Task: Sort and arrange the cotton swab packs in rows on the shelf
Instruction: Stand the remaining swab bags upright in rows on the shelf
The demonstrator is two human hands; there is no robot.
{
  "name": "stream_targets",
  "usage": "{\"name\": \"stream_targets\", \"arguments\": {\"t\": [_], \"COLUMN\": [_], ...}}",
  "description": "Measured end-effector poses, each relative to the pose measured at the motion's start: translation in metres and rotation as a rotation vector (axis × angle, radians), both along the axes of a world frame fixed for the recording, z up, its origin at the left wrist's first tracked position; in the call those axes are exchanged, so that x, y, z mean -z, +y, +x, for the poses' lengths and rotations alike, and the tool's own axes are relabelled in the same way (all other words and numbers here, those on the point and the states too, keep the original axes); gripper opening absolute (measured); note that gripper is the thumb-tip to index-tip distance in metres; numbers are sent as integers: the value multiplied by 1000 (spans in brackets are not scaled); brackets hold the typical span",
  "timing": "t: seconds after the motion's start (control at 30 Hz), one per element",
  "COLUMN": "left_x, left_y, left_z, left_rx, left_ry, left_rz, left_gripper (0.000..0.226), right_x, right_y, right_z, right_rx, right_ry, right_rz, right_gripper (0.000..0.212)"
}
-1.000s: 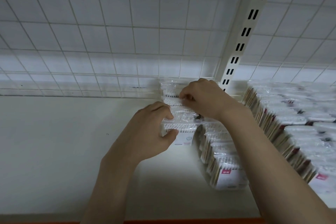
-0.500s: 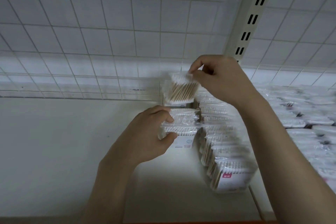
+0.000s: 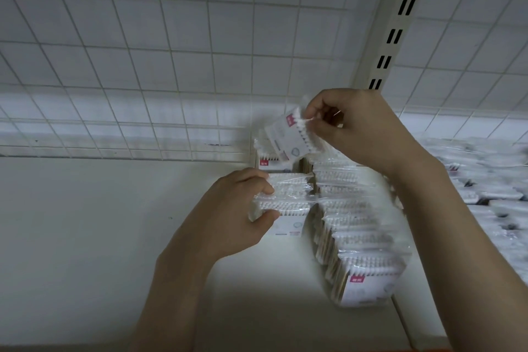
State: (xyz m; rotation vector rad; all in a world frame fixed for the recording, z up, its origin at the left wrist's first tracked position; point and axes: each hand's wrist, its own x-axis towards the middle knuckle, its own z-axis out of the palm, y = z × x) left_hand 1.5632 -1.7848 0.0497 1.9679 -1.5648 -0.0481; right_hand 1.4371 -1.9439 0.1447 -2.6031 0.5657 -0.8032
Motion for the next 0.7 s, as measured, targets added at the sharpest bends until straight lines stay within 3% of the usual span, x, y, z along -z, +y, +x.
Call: {"name": "stream_targets", "arguments": {"t": [0.37, 0.7], "left_x": [-2, -3], "left_y": [-6, -12], "left_z": [4, 4], "left_rx": [-18, -23], "left_ry": [-8, -23], "left_rz": [0, -8], "left_gripper": [35, 41], "right_x": [5, 5], "right_y": [-9, -17], "right_z": [22, 31], "right_rx": [-58, -123], "right_ry": [77, 157], "right_rz": [-282, -262], "right_gripper": [13, 16]}}
